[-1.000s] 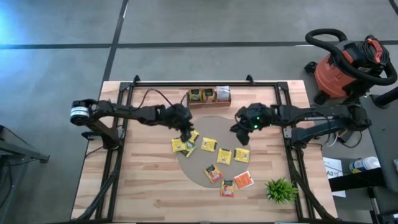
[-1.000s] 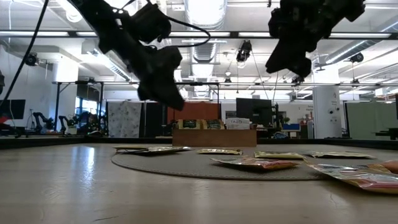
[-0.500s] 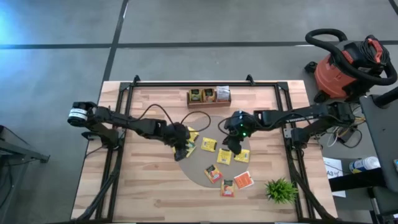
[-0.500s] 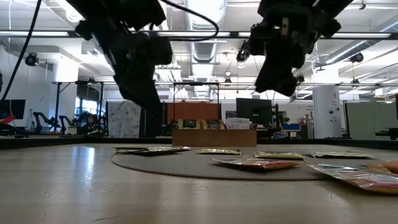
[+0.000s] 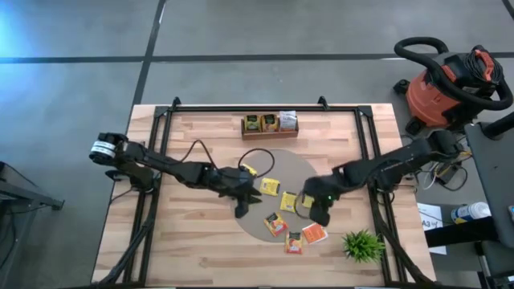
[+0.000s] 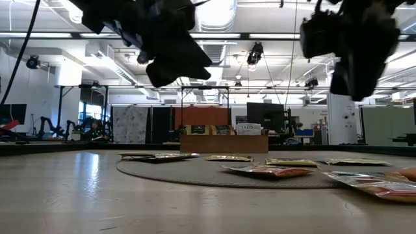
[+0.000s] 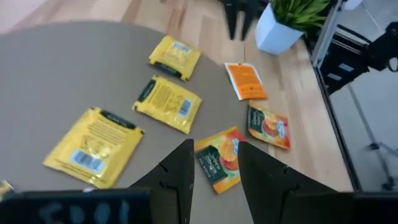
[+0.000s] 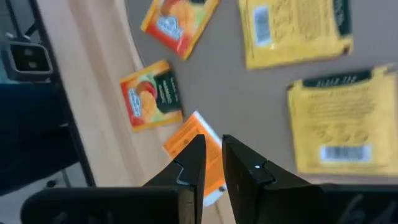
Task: Pick & Place Tea
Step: Put the white tea bag into the right compartment of the wooden organizer
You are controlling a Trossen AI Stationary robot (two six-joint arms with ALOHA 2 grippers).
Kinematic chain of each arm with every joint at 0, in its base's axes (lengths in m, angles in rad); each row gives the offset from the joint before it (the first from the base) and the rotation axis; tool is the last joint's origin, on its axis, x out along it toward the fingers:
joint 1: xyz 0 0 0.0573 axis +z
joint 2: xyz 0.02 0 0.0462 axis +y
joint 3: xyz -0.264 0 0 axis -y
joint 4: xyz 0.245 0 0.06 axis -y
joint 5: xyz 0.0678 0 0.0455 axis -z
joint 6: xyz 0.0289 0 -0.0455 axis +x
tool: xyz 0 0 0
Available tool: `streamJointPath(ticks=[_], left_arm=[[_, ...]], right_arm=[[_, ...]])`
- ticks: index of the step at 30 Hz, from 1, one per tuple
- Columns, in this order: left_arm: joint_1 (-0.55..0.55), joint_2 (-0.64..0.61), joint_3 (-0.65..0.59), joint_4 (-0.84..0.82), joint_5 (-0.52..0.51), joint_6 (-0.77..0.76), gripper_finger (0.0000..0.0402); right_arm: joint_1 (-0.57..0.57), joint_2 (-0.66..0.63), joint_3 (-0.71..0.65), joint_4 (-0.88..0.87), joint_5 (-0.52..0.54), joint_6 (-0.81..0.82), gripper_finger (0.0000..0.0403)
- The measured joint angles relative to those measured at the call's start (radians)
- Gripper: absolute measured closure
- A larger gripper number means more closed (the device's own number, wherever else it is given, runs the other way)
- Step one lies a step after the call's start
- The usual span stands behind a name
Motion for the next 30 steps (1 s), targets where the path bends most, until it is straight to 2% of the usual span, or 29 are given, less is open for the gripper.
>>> streamJointPath(ticks=[4, 9, 12, 18, 26, 30], left_arm=[[-0.016, 0.062, 0.042, -0.004, 0.000, -0.049, 0.0284], [-0.038, 0.120, 0.096, -0.010, 0.000, -0.107, 0.0284], [-0.047, 0.119, 0.108, -0.010, 0.000, -0.119, 0.0284], [-0.054, 0.072, 0.108, -0.113, -0.035, -0.188, 0.0284], [-0.054, -0.016, 0.108, -0.326, -0.159, -0.272, 0.0284], [-0.054, -0.064, 0.107, -0.486, -0.213, -0.312, 0.0284]], right_arm=[[0.088, 0.001, -0.006, -0.003, 0.072, 0.109, 0.0351], [0.187, 0.000, -0.008, -0.028, 0.095, 0.232, 0.0351], [0.252, 0.000, -0.011, -0.045, 0.103, 0.290, 0.0351], [0.360, 0.000, -0.014, -0.051, 0.198, 0.410, 0.0351], [0.383, -0.001, -0.014, -0.047, 0.282, 0.461, 0.0349], [0.368, -0.001, -0.014, -0.015, 0.344, 0.441, 0.0349]])
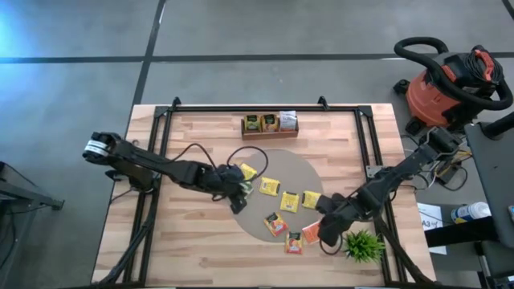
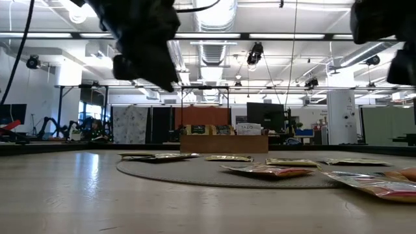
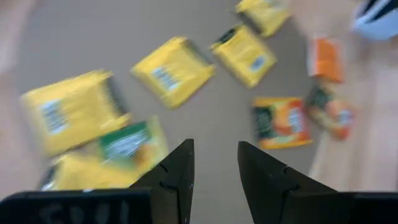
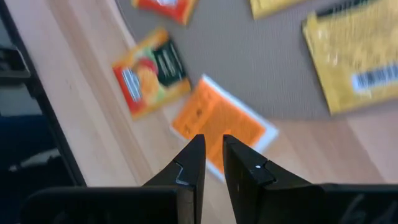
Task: Pick & Place Tea
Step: Put the white tea bag into the right compartment of the wooden organizer
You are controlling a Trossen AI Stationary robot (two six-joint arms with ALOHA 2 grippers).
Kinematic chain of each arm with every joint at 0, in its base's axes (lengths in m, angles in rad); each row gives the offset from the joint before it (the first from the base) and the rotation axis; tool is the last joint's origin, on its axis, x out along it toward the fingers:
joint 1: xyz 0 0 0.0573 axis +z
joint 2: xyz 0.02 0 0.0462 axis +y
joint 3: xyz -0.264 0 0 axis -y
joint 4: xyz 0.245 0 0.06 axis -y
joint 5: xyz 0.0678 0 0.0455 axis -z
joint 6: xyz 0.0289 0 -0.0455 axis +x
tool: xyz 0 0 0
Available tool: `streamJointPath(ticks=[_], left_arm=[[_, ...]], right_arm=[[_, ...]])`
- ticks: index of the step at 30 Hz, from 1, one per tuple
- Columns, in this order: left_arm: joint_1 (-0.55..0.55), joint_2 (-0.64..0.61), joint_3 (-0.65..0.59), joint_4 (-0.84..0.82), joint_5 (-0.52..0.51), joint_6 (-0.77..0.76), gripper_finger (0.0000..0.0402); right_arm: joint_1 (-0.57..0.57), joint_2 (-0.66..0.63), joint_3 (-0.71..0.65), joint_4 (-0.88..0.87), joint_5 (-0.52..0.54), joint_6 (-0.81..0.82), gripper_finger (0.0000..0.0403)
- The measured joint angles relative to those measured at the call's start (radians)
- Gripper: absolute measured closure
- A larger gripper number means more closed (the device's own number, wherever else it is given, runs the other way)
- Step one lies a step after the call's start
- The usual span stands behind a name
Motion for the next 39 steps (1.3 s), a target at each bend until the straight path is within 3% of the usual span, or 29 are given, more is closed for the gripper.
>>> streamJointPath(ticks=[5, 9, 16, 22, 30, 39], left_arm=[[0.002, -0.051, -0.014, -0.157, -0.099, 0.010, 0.0284], [0.020, -0.082, -0.040, -0.162, -0.136, 0.058, 0.0284], [0.084, -0.095, -0.047, -0.228, -0.005, 0.186, 0.0284], [0.127, -0.095, -0.062, -0.223, -0.007, 0.371, 0.0284], [0.236, -0.092, -0.062, -0.122, 0.024, 0.596, 0.0284], [0.324, -0.091, -0.077, 0.067, 0.274, 0.739, 0.0284]], right_arm=[[-0.050, 0.006, 0.000, 0.058, 0.040, -0.037, 0.0349], [-0.114, 0.015, 0.000, 0.073, 0.040, -0.057, 0.0349], [-0.239, 0.023, -0.004, 0.070, 0.013, -0.066, 0.0349], [-0.321, 0.058, -0.003, 0.071, -0.148, -0.018, 0.0349], [-0.326, 0.151, -0.004, 0.067, -0.364, 0.032, 0.0349], [-0.316, 0.255, 0.000, 0.069, -0.553, 0.049, 0.0349]])
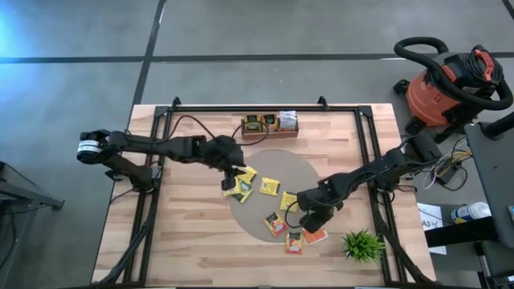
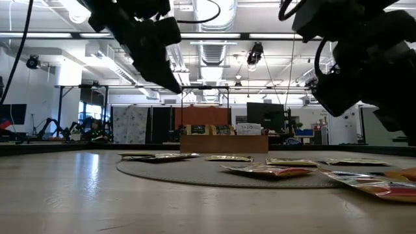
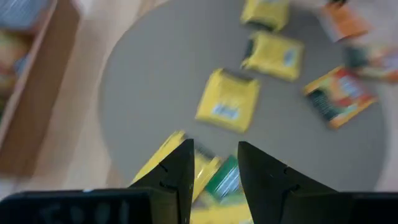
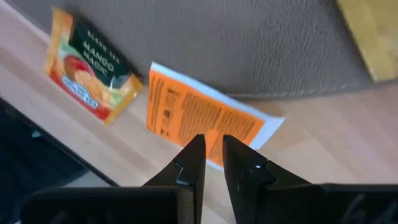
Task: Pick & Place Tea
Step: Put the white tea bag into the right compartment of the wooden organizer
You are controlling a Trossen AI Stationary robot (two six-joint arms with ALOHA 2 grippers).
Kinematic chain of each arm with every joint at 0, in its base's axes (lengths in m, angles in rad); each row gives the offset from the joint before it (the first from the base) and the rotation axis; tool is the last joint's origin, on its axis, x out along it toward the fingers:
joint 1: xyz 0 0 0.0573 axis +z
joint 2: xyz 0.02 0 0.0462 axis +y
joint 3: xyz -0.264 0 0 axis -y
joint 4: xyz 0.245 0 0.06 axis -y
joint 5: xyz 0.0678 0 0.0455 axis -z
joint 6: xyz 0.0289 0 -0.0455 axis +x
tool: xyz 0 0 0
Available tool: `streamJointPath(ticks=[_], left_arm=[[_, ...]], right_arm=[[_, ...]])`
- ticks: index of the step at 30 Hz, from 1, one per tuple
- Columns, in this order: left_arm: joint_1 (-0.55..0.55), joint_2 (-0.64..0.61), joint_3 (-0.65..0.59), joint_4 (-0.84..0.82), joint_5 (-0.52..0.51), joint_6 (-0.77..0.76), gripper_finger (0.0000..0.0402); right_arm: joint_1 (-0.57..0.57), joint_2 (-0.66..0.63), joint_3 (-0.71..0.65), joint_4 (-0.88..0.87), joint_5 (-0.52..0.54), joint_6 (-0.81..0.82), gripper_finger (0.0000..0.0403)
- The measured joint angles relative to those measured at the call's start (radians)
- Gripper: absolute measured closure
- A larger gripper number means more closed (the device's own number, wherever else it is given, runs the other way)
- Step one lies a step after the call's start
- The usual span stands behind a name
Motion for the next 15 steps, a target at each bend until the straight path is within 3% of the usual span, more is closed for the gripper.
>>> streamJointPath(ticks=[5, 8, 11, 15], left_arm=[[-0.005, 0.000, -0.042, 0.152, 0.172, -0.057, 0.0284], [-0.019, 0.000, -0.067, 0.224, 0.204, -0.179, 0.0284], [-0.032, 0.000, -0.085, 0.296, 0.148, -0.310, 0.0284], [-0.050, 0.000, -0.099, 0.360, -0.010, -0.576, 0.0284]], right_arm=[[0.025, -0.011, 0.000, -0.003, -0.006, -0.033, 0.0349], [0.042, -0.020, 0.000, -0.029, 0.016, -0.123, 0.0349], [0.057, -0.020, -0.006, -0.037, 0.028, -0.236, 0.0349], [0.080, -0.021, -0.008, -0.037, 0.040, -0.356, 0.0349]])
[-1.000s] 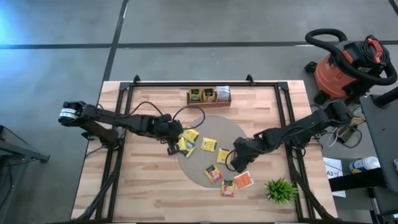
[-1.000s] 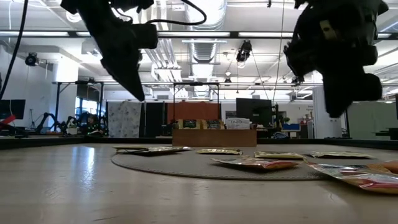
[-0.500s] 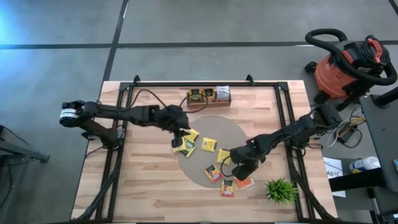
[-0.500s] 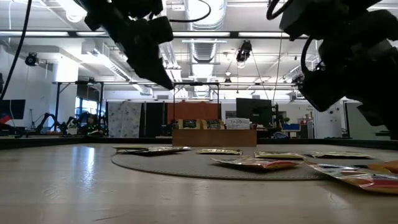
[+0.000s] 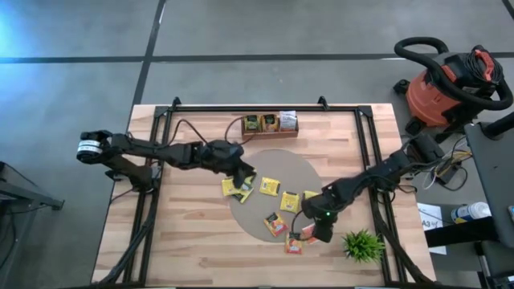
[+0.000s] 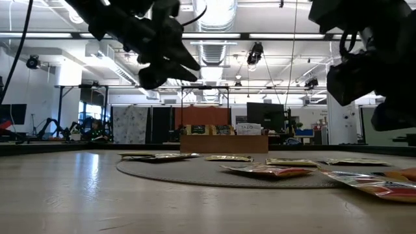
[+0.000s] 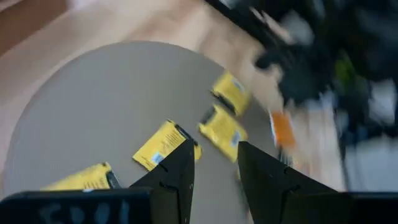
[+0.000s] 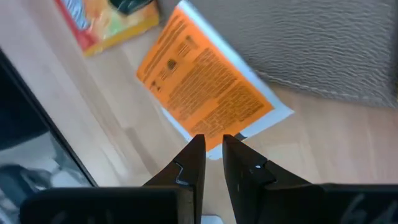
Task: Pick & Place Tea
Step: Put the white tea bag into the right compartment of the wooden organizer
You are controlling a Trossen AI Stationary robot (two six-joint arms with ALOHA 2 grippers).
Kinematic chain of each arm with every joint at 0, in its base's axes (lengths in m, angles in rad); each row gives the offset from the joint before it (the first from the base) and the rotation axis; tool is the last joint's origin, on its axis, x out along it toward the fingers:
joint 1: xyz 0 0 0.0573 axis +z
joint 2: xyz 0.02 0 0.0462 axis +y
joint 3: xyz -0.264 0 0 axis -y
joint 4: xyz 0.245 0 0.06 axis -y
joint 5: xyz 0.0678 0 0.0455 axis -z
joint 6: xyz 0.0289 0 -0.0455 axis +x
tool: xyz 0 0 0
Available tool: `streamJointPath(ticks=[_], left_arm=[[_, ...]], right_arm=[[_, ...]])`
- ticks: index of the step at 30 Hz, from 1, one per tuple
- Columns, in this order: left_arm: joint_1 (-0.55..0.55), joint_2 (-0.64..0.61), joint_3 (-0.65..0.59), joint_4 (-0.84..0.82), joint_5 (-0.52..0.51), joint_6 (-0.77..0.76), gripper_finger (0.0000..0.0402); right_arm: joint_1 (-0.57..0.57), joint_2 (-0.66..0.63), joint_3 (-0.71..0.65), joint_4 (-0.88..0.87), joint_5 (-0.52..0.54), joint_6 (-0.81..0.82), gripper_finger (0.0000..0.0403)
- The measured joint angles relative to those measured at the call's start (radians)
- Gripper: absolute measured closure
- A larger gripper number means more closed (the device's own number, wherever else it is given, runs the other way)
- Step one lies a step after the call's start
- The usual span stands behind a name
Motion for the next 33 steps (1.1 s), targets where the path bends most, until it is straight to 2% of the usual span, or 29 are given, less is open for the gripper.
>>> streamJointPath(ticks=[4, 9, 15, 19, 24, 30, 33], left_arm=[[-0.027, 0.002, -0.001, 0.053, -0.110, -0.294, 0.0284], [-0.110, 0.039, 0.013, 0.115, -0.194, -0.443, 0.0284], [-0.252, 0.149, 0.086, 0.165, -0.305, -0.489, 0.0284], [-0.308, 0.262, 0.176, 0.166, -0.324, -0.446, 0.0284], [-0.325, 0.441, 0.311, 0.169, -0.295, -0.390, 0.0284], [-0.326, 0.686, 0.560, 0.158, -0.060, -0.314, 0.0284], [-0.327, 0.787, 0.702, 0.106, 0.008, -0.241, 0.0284]], right_arm=[[0.024, 0.000, -0.001, 0.000, 0.016, -0.078, 0.0349], [0.057, -0.002, -0.001, 0.001, 0.088, -0.115, 0.0349], [0.111, -0.025, -0.002, 0.000, 0.089, -0.149, 0.0349], [0.132, -0.036, -0.003, 0.001, 0.089, -0.147, 0.0349], [0.148, -0.039, -0.005, -0.008, 0.097, -0.114, 0.0349], [0.182, -0.036, -0.009, -0.007, 0.115, -0.088, 0.0349], [0.181, -0.032, -0.013, -0.002, 0.160, -0.085, 0.0349]])
